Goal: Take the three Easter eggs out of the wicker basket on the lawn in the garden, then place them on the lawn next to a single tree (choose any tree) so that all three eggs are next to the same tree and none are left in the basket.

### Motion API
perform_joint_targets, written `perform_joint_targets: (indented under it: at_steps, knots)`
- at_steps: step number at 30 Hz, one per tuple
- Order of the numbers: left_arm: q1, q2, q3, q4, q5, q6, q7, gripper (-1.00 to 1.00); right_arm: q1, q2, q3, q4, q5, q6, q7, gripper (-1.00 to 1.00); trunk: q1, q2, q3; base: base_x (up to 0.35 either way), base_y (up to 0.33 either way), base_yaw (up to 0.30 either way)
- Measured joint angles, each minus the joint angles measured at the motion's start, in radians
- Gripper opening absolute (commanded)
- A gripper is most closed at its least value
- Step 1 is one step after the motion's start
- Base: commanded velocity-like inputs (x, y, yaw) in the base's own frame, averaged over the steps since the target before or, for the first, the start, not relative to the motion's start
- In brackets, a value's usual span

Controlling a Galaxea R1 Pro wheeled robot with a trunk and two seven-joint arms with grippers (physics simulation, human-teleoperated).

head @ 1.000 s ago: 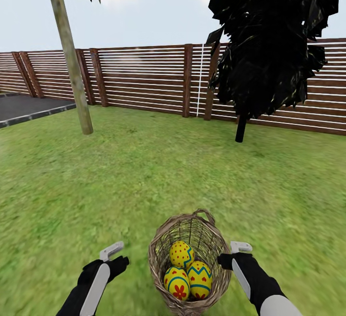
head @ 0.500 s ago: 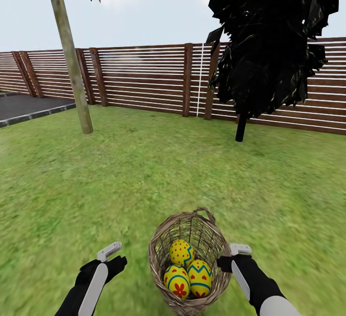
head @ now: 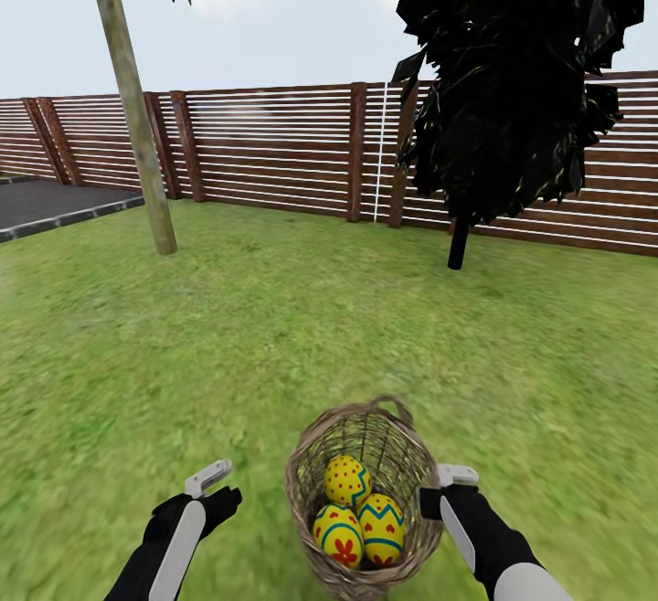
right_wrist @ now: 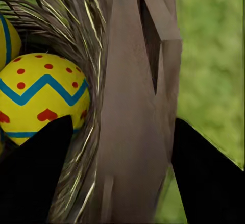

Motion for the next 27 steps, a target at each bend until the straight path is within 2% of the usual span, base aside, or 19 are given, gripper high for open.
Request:
perform_joint_targets:
  at_steps: [4,6,23,27]
  knots:
    - [0.0,0.0,-0.001,0.0,0.0,-0.001,0.0,1.0,0.0,-0.001,-0.001,0.0,0.014,0.001,-0.003,-1.0,0.0,0.0,0.0,0.0,0.0,0.0]
    - [0.0,0.0,-0.002,0.001,0.0,-0.001,0.0,1.0,0.001,0.0,0.0,0.001,-0.007,-0.001,0.0,-1.0,0.0,0.0,0.0,0.0,0.0,0.0]
    - [0.0,-0.003,-0.003,0.005,0.002,-0.001,0.001,1.0,0.001,0.003,0.0,0.0,-0.005,-0.002,0.0,-1.0,0.0,0.0,0.0,0.0,0.0,0.0]
    - [0.0,-0.003,-0.003,0.005,0.002,-0.001,0.0,1.0,0.001,0.003,0.0,0.0,-0.005,-0.002,0.0,-1.0,-0.015,0.028,0.012,0.0,0.0,0.0]
